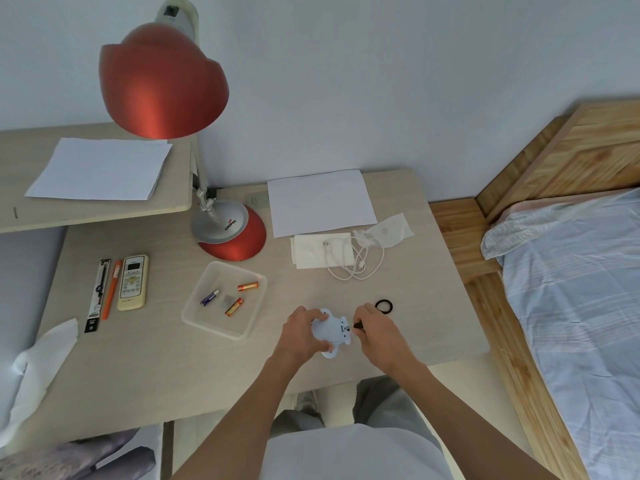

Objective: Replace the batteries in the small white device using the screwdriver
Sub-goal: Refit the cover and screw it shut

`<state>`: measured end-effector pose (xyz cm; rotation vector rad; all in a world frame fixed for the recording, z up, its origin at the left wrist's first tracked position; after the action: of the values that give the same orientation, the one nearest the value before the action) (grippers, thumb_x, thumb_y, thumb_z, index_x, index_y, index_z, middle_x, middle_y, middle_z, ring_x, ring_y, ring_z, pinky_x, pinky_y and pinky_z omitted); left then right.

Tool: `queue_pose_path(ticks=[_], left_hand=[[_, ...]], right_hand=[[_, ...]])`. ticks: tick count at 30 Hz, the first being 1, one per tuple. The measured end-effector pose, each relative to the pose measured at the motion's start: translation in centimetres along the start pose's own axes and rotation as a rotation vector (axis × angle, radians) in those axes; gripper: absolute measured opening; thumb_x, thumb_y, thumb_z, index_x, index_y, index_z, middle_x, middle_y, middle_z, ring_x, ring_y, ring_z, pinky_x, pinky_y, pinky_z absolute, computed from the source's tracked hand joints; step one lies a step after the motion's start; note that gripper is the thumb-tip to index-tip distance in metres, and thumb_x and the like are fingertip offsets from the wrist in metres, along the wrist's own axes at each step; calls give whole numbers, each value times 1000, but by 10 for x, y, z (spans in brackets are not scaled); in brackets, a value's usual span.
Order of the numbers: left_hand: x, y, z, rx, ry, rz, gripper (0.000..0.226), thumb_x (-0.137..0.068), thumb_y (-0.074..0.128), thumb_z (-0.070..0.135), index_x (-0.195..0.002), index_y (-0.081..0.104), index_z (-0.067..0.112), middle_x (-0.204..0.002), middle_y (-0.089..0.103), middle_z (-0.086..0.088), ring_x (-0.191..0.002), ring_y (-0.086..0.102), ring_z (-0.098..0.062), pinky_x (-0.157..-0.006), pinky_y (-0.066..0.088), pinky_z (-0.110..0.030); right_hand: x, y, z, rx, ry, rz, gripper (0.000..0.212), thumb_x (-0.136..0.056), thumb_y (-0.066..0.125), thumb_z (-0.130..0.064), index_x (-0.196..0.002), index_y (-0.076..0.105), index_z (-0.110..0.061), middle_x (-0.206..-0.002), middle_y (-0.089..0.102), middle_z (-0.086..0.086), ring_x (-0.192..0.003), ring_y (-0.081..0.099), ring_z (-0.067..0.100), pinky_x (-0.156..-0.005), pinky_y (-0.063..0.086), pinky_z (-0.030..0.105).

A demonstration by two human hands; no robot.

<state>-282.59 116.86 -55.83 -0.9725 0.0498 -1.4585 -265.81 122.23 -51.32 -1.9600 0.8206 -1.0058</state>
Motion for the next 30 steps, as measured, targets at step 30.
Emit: queue_pose_path(ticks=[30], left_hand=[[3,4,-2,28,-9,22,78,-72,99,28,-141,63,22,-130,56,-5,-118,57,-21,-92,46,-24]], right_hand=[[-9,-1,8,205,66,-3,32,-109,52,-44,-105,60,-13,-104,60,3,-78,59,20,-69,50,33]])
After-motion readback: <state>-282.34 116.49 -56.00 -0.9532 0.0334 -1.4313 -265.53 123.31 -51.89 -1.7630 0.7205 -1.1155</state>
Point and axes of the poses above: each hand's wrist, its own x-axis away from the middle knuckle, its own y-axis out of the palm, z = x × y, the point moved 9 cm from there along -x, towards the middle knuckle
